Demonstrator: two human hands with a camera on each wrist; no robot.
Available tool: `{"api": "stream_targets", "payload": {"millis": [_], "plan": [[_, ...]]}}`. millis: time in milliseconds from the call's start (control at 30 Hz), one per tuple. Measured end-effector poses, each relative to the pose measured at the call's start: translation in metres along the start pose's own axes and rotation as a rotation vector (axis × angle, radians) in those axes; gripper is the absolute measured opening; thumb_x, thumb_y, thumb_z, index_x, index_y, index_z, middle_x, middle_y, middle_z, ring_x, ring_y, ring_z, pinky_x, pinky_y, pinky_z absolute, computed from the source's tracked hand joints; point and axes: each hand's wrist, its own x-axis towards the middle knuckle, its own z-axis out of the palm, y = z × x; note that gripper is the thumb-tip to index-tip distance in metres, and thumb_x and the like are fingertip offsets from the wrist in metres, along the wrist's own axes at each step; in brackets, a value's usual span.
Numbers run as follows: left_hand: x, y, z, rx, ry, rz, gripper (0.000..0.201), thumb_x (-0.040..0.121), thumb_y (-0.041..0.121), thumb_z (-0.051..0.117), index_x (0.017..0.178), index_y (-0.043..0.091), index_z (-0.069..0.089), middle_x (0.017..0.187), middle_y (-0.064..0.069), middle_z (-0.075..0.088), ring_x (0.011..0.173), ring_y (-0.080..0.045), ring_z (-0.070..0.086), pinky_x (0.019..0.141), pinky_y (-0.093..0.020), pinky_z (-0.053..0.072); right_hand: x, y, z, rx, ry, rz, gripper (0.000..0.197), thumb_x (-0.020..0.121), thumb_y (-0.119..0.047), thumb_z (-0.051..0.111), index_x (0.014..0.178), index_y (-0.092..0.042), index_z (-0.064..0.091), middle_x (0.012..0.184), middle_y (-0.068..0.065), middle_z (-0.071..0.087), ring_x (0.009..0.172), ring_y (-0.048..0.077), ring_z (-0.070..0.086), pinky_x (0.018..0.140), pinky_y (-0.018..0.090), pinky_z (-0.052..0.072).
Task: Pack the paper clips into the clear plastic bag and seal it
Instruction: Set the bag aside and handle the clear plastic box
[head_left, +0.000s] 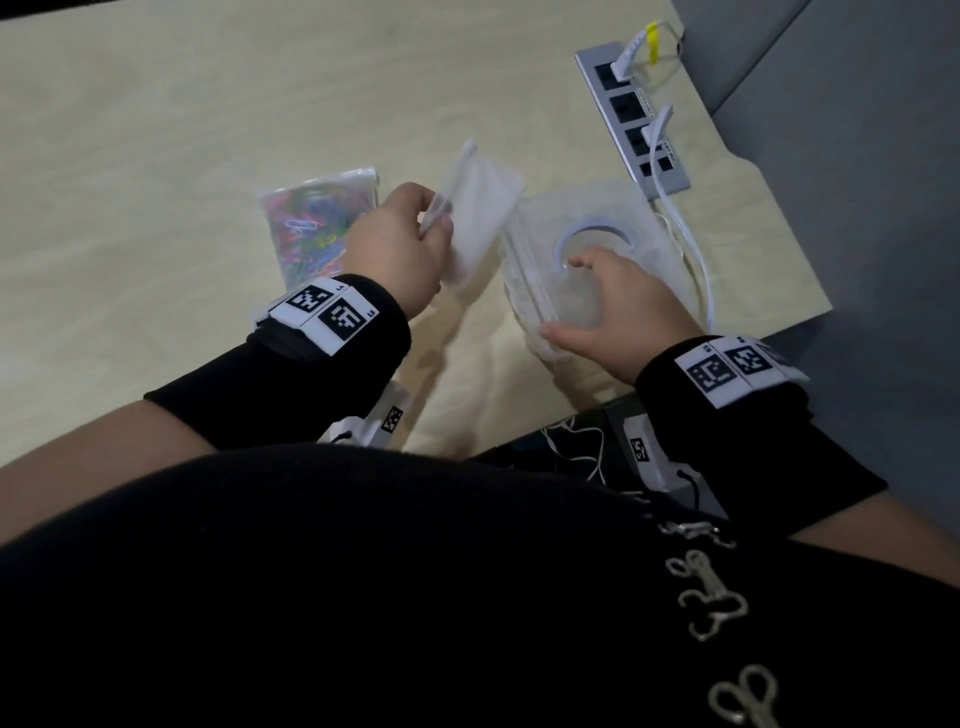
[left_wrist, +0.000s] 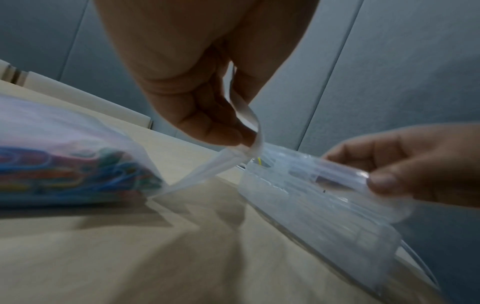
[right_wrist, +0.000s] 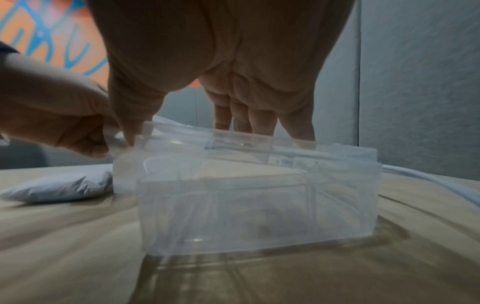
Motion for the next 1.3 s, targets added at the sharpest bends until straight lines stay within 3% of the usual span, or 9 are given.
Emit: {"api": "stream_targets", "payload": {"millis": [133, 300, 500, 633, 733, 867, 967, 1067, 1300], "plan": [[-0.002, 0.008, 0.003, -0.062, -0.005, -0.033, 0.025, 0.095, 0.024, 0.044, 0.120, 0.022, 0.047, 0.087, -0.004, 0.072, 0.064, -0.027, 0.070, 0.056, -0.036, 0.057, -0.002, 0.001, -0.005, 0.192, 0.107, 0.025, 0.054, 0.077, -0.042, 0.071, 0.121, -0.027, 0.044, 0.129, -0.005, 0.054, 0.119, 0.013, 0.050, 0.092, 0.026, 0.038], [-0.004, 0.021, 0.009, -0.180, -0.068, 0.107, 0.010, 0.091, 0.029, 0.051, 0.097, 0.026, 0.058, 0.076, 0.006, 0.070, 0.073, -0.017, 0.065, 0.063, -0.027, 0.050, -0.005, 0.002, -0.010, 0.502, 0.315, 0.002, 0.039, 0.073, -0.035, 0.066, 0.104, -0.024, 0.043, 0.125, -0.005, 0.059, 0.119, 0.008, 0.056, 0.101, 0.036, 0.048], [0.002, 0.047, 0.016, -0.786, -0.272, -0.034, 0.008, 0.083, 0.020, 0.056, 0.087, 0.017, 0.063, 0.075, 0.000, 0.061, 0.067, -0.017, 0.059, 0.082, -0.045, 0.053, -0.010, 0.006, -0.027, 0.612, 0.522, -0.012, 0.025, 0.082, -0.018, 0.056, 0.103, -0.014, 0.042, 0.107, -0.001, 0.063, 0.080, -0.025, 0.054, 0.071, -0.001, 0.039], [0.014, 0.041, 0.026, -0.253, -0.195, -0.021, 0.012, 0.082, 0.027, 0.058, 0.092, 0.022, 0.061, 0.080, 0.001, 0.066, 0.071, -0.018, 0.063, 0.076, -0.037, 0.056, -0.011, 0.008, -0.029, 0.653, 0.542, -0.033, 0.021, 0.086, -0.011, 0.053, 0.102, -0.012, 0.040, 0.102, 0.004, 0.060, 0.075, -0.025, 0.054, 0.069, -0.001, 0.039], [0.021, 0.035, 0.035, 0.089, -0.129, 0.007, 0.051, 0.085, 0.038, 0.062, 0.129, 0.020, 0.046, 0.118, -0.004, 0.061, 0.101, -0.021, 0.060, 0.085, -0.031, 0.048, -0.011, 0.008, -0.029, 0.671, 0.550, -0.036, 0.021, 0.085, -0.013, 0.053, 0.100, -0.012, 0.040, 0.101, 0.004, 0.060, 0.075, -0.023, 0.054, 0.071, 0.001, 0.040], [0.011, 0.033, 0.038, 0.326, -0.026, 0.173, 0.061, 0.085, 0.047, 0.056, 0.139, 0.024, 0.037, 0.142, -0.008, 0.038, 0.129, -0.030, 0.040, 0.105, -0.046, 0.037, -0.010, 0.009, -0.029, 0.677, 0.559, -0.031, 0.020, 0.086, -0.012, 0.053, 0.101, -0.011, 0.040, 0.100, 0.002, 0.059, 0.075, -0.023, 0.054, 0.071, 0.000, 0.040], [-0.006, 0.030, 0.049, 0.692, -0.234, 0.444, 0.054, 0.090, 0.055, 0.043, 0.138, 0.031, 0.040, 0.150, -0.003, 0.034, 0.142, -0.028, 0.023, 0.113, -0.061, 0.015, -0.008, 0.011, -0.030, 0.675, 0.560, -0.035, 0.019, 0.086, -0.012, 0.053, 0.101, -0.011, 0.041, 0.099, 0.000, 0.059, 0.076, -0.023, 0.054, 0.071, 0.000, 0.040], [-0.012, 0.021, 0.064, 0.968, -0.456, 0.509, 0.067, 0.090, 0.067, 0.027, 0.144, 0.027, 0.031, 0.156, 0.000, 0.028, 0.149, -0.027, 0.008, 0.111, -0.070, -0.007, -0.007, 0.011, -0.030, 0.665, 0.558, -0.046, 0.020, 0.086, -0.013, 0.053, 0.101, -0.012, 0.040, 0.096, -0.003, 0.057, 0.075, -0.024, 0.053, 0.071, 0.000, 0.039], [-0.002, 0.018, 0.069, 1.122, -0.620, 0.767, 0.066, 0.088, 0.070, 0.019, 0.137, 0.033, 0.042, 0.153, 0.010, 0.033, 0.148, -0.022, 0.016, 0.103, -0.076, -0.011, -0.004, 0.012, -0.025, 0.575, 0.540, -0.049, 0.025, 0.082, -0.026, 0.055, 0.102, -0.016, 0.043, 0.101, -0.006, 0.061, 0.089, 0.004, 0.060, 0.073, 0.003, 0.039]]}}
